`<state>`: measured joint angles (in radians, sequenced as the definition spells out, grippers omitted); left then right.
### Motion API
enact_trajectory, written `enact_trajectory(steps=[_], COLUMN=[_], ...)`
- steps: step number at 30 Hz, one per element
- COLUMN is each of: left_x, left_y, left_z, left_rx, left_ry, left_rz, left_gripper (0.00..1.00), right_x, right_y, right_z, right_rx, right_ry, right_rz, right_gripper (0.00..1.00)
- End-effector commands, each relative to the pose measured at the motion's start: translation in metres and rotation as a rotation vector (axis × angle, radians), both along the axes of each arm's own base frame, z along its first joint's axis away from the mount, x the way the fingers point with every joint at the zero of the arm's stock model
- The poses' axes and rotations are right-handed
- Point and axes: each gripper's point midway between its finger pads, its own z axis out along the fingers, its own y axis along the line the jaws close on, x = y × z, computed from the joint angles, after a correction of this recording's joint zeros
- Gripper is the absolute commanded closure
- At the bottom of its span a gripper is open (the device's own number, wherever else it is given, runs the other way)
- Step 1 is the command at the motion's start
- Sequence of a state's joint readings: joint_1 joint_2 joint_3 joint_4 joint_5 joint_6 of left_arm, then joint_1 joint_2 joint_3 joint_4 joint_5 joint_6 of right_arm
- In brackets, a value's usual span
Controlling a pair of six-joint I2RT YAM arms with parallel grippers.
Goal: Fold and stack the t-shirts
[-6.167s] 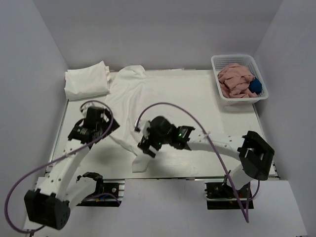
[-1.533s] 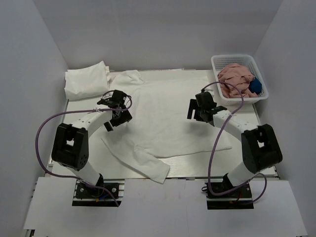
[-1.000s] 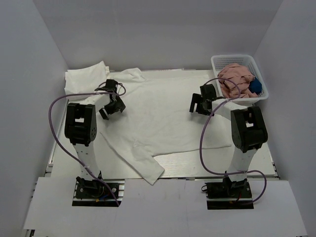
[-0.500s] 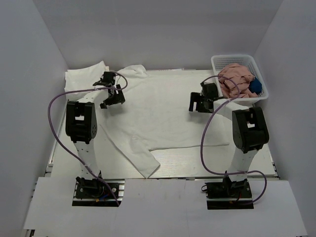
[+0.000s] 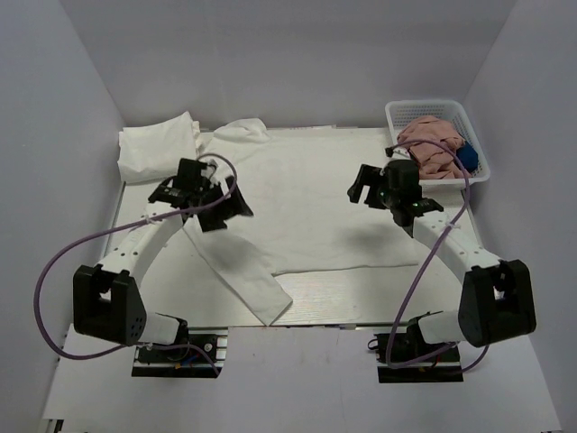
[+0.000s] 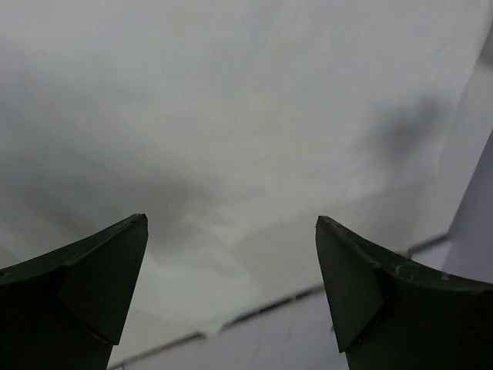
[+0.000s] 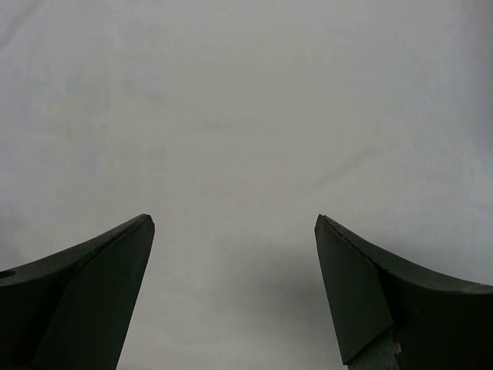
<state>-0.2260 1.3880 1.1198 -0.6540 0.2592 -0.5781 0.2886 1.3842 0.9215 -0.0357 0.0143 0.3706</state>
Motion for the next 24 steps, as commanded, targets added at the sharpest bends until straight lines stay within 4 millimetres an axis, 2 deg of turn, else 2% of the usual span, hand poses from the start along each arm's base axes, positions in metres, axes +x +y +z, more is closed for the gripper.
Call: enact_trajectory(steps=[1, 4, 5, 6, 7, 9, 10, 13, 17, 18, 19, 21, 24], left_x=[-0.082, -0.135, -0.146, -0.155, -0.168, -0.180, -0.191, -0.197, -0.191, -0.195, -0.193, -0.203, -0.207], left_y=[-0.029, -0.021, -0.027, -0.028, -0.027, -0.034, -0.033, -0.049, -0.059, -0.070, -0.071, -0.080, -0.078], left_z=[-0.028, -0.043, -0.034, -0.035, -0.045, -0.051, -0.066, -0.072, -0.086, -0.084, -0.089, -0.100, -0.110], left_rx=[-0.139, -0.080, -0.109, -0.114, -0.111, -0.131, -0.123, -0.153, -0.041, -0.022, 0.017, 0.099, 0.198], left_ry=[0.299, 0.434, 0.416, 0.430, 0.469, 0.480, 0.521, 0.516, 0.485, 0.482, 0.473, 0.517, 0.551], left_rz=[-0.123, -0.130, -0.139, -0.133, -0.124, -0.114, -0.107, -0.122, -0.088, -0.116, -0.113, -0.156, -0.162], left_gripper=[0.00, 0.00, 0.00, 0.00, 0.00, 0.03, 0.03, 0.07, 0.09, 0.11, 0.11, 0.13, 0.16], right_x=[-0.013, -0.027, -0.031, -0.037, -0.042, -0.049, -0.053, -0.060, -0.067, -0.069, -0.068, -0.069, -0.071], right_y=[-0.010, -0.010, -0.011, -0.012, -0.013, -0.016, -0.018, -0.022, -0.026, -0.027, -0.029, -0.034, -0.038], right_z=[0.001, 0.002, -0.001, -0.001, -0.010, -0.010, -0.016, -0.018, -0.022, -0.024, -0.025, -0.027, -0.030], right_rx=[0.038, 0.055, 0.056, 0.067, 0.064, 0.071, 0.072, 0.064, 0.061, 0.056, 0.048, 0.031, 0.013], right_ry=[0.009, 0.012, 0.019, 0.019, 0.039, 0.032, 0.048, 0.050, 0.061, 0.061, 0.060, 0.064, 0.066], right_rz=[-0.070, -0.063, -0.069, -0.073, -0.075, -0.080, -0.090, -0.101, -0.110, -0.114, -0.120, -0.142, -0.154], right_gripper=[0.09, 0.09, 0.09, 0.09, 0.09, 0.09, 0.09, 0.09, 0.09, 0.09, 0.09, 0.09, 0.09])
